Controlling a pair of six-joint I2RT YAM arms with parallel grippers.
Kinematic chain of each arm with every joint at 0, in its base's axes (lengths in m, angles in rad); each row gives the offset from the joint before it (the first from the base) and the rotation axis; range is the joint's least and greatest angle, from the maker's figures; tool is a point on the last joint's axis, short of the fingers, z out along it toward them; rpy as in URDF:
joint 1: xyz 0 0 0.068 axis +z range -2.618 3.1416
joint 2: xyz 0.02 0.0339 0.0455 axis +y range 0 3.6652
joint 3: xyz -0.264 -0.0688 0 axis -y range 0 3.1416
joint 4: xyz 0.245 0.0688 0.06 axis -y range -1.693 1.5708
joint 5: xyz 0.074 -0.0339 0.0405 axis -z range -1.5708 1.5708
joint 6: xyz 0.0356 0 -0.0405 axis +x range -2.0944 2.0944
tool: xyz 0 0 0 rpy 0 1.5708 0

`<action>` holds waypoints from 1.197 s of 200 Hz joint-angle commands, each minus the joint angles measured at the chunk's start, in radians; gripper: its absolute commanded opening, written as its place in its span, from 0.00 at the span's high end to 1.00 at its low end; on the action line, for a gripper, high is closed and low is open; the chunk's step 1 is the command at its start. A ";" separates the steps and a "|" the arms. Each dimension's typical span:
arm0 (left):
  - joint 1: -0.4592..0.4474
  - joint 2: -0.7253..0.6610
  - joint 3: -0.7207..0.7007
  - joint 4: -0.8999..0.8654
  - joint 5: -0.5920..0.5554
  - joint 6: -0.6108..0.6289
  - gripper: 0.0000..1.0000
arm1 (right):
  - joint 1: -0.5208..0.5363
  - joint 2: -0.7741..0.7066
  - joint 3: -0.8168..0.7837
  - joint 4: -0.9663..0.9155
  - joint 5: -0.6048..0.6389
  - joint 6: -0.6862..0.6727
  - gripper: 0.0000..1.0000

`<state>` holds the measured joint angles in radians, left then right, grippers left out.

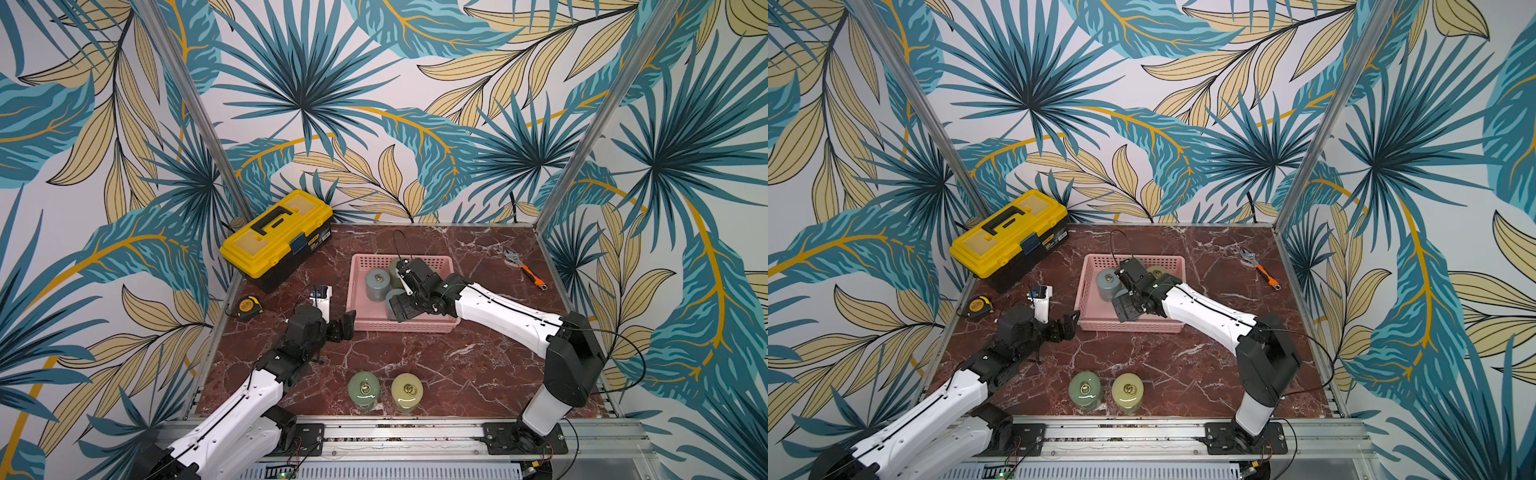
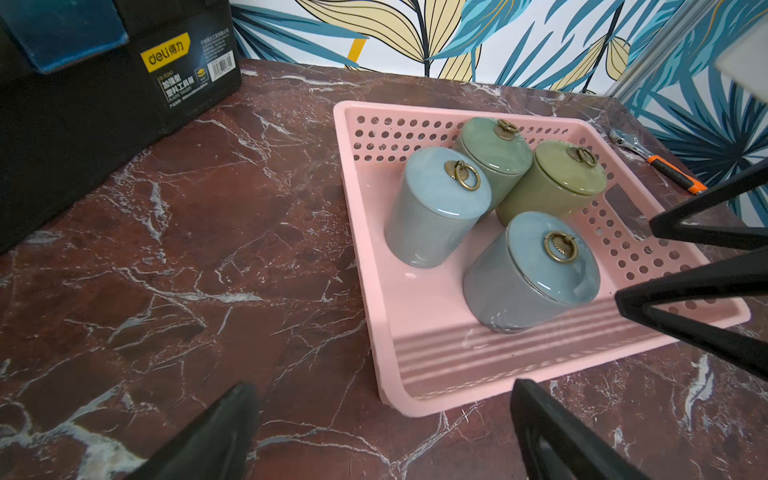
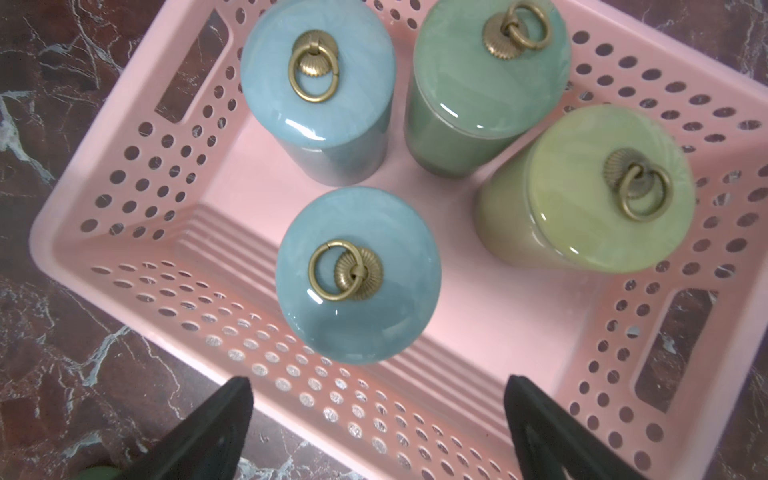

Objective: Take the tea canister out of the basket
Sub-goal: Pick up the tea canister from the basket.

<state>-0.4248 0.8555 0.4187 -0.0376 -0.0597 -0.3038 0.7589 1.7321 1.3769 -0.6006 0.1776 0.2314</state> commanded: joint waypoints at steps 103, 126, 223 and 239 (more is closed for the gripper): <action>0.003 -0.047 -0.029 0.044 -0.031 0.026 0.00 | -0.003 0.198 0.157 -0.013 0.020 -0.006 0.01; 0.004 -0.048 -0.029 0.044 -0.030 0.027 0.00 | -0.010 0.216 0.163 -0.013 0.023 0.001 0.01; 0.003 -0.046 -0.031 0.047 -0.029 0.028 0.00 | -0.023 0.257 0.163 0.004 -0.003 0.008 0.04; 0.004 -0.044 -0.031 0.048 -0.029 0.028 0.00 | -0.024 0.260 0.163 0.004 -0.008 0.009 0.07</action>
<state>-0.4244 0.8219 0.4183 -0.0139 -0.0826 -0.2939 0.7403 1.9659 1.5280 -0.5995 0.1780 0.2321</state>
